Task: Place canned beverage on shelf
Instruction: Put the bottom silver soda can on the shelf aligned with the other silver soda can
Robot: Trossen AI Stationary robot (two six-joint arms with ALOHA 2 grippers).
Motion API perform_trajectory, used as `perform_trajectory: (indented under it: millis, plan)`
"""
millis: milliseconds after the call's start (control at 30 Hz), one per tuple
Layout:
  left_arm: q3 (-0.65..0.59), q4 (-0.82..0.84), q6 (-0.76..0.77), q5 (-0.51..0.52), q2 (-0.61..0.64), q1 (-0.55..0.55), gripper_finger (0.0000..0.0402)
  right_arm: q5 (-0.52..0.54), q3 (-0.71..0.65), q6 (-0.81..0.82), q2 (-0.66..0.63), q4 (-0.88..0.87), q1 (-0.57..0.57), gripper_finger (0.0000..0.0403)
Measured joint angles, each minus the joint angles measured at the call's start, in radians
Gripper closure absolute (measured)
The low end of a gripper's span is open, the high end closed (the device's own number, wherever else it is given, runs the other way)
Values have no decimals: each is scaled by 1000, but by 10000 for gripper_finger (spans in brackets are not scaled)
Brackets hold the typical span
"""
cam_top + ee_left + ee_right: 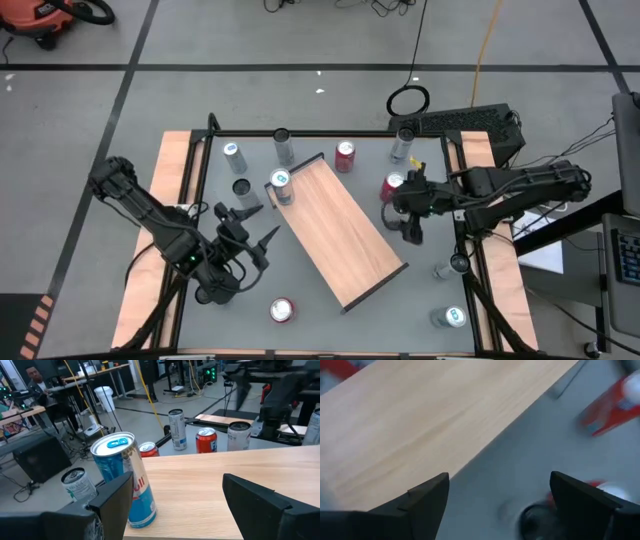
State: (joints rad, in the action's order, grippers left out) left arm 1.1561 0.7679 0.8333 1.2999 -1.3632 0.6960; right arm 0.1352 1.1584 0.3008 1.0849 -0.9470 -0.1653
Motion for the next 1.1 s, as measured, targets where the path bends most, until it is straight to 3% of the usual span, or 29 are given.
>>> perform_trajectory:
  millis: [133, 533, 900, 1100]
  plan:
    - [0, -1, 0, 1, -16, 0, 102, -115, 7, 127, 1, -74, -72, 85]
    - [0, 0, -1, 40, -25, -3, 102, -127, 88, 457, 9, -211, -410, 85]
    - [0, 9, -36, 40, -25, -21, 102, -140, 88, 599, 147, -217, -714, 85]
    - [0, 8, -30, -17, -24, -46, 102, -139, 88, 653, 214, -207, -823, 85]
